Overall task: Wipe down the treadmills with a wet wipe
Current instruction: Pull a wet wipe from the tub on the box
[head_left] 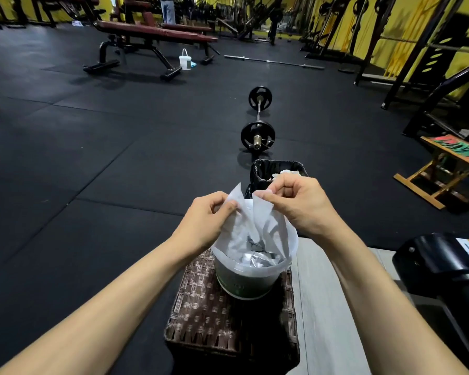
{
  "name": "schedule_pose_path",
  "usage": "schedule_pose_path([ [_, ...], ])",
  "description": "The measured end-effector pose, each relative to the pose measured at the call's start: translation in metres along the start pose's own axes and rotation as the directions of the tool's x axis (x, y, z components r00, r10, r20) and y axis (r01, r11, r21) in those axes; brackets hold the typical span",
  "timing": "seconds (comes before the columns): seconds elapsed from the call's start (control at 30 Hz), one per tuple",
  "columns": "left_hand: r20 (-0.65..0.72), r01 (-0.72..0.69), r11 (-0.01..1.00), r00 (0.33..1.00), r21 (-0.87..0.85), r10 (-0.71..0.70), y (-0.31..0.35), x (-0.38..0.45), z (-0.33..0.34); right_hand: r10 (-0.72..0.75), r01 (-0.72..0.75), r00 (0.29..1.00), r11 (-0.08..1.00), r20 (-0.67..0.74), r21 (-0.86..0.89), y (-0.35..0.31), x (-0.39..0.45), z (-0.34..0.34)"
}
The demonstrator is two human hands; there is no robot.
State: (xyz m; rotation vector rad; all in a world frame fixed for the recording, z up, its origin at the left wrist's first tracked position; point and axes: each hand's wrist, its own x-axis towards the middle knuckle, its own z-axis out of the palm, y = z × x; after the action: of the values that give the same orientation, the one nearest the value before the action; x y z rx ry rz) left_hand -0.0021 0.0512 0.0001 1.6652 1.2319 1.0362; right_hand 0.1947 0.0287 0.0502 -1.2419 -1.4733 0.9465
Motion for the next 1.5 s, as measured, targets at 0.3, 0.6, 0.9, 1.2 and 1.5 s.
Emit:
schedule_pose_path([
  [0.3, 0.226, 0.139, 0.946, 0.971, -0.293, -0.073, 0.009, -0.011, 0.004, 0.039, -0.044, 0.998, 0.991, -0.039, -0.123, 0.012, -0.007, 0.014],
  [0.6, 0.151, 0.022, 0.989, 0.989, -0.143, 0.000, 0.007, -0.014, -0.006, 0.138, -0.128, 0.978, 0.989, 0.157, -0.073, 0.014, -0.006, -0.014],
  [0.9, 0.136, -0.008, 0.997, 0.990, -0.077, 0.018, 0.012, -0.014, -0.015, 0.103, -0.076, 0.982, 0.982, 0.157, -0.174, 0.020, -0.009, -0.019],
  [1.2, 0.129, 0.013, 0.995, 0.992, -0.098, -0.001, 0.020, -0.012, -0.022, 0.108, -0.103, 0.984, 0.994, 0.138, -0.044, 0.009, -0.013, -0.026],
  [1.5, 0.197, 0.288, 0.899, 0.952, -0.329, -0.232, 0.030, -0.008, -0.016, 0.148, -0.171, 0.857, 0.985, 0.493, 0.001, -0.024, -0.022, -0.033],
])
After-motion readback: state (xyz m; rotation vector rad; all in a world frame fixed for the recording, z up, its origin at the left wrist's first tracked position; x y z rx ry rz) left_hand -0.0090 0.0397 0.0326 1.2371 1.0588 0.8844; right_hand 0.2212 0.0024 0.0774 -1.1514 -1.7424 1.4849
